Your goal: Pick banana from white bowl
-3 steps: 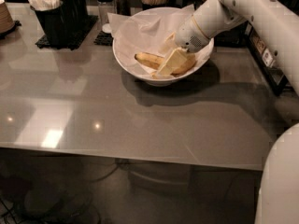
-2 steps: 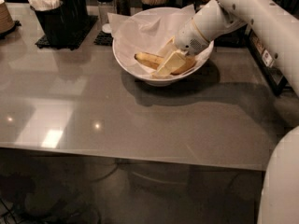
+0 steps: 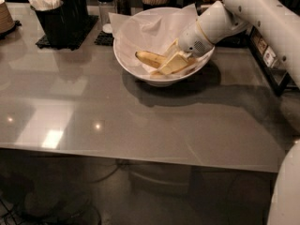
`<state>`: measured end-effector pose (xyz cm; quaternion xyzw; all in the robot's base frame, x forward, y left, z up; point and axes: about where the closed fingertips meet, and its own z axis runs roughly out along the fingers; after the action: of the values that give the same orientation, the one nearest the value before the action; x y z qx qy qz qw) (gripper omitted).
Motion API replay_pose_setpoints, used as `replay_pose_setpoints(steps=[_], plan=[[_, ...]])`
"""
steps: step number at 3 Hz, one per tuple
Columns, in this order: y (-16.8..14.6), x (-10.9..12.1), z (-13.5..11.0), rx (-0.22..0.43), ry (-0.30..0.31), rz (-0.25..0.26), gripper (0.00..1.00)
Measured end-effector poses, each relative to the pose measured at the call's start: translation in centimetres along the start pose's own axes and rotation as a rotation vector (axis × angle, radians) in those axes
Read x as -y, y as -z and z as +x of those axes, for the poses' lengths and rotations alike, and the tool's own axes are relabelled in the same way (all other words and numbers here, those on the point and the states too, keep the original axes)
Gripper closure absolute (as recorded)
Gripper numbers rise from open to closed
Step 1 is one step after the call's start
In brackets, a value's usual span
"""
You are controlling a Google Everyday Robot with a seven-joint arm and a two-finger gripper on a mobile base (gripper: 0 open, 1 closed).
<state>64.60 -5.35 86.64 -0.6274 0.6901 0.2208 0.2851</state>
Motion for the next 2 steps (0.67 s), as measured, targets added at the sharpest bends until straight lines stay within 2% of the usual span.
replay_pose_setpoints(steps=[1, 2], plan=[[2.0, -0.3, -0.5, -0.058, 0.007, 0.021, 1.00], [4.6, -0.5, -1.8, -0.213, 0.019, 0.036, 1.00]])
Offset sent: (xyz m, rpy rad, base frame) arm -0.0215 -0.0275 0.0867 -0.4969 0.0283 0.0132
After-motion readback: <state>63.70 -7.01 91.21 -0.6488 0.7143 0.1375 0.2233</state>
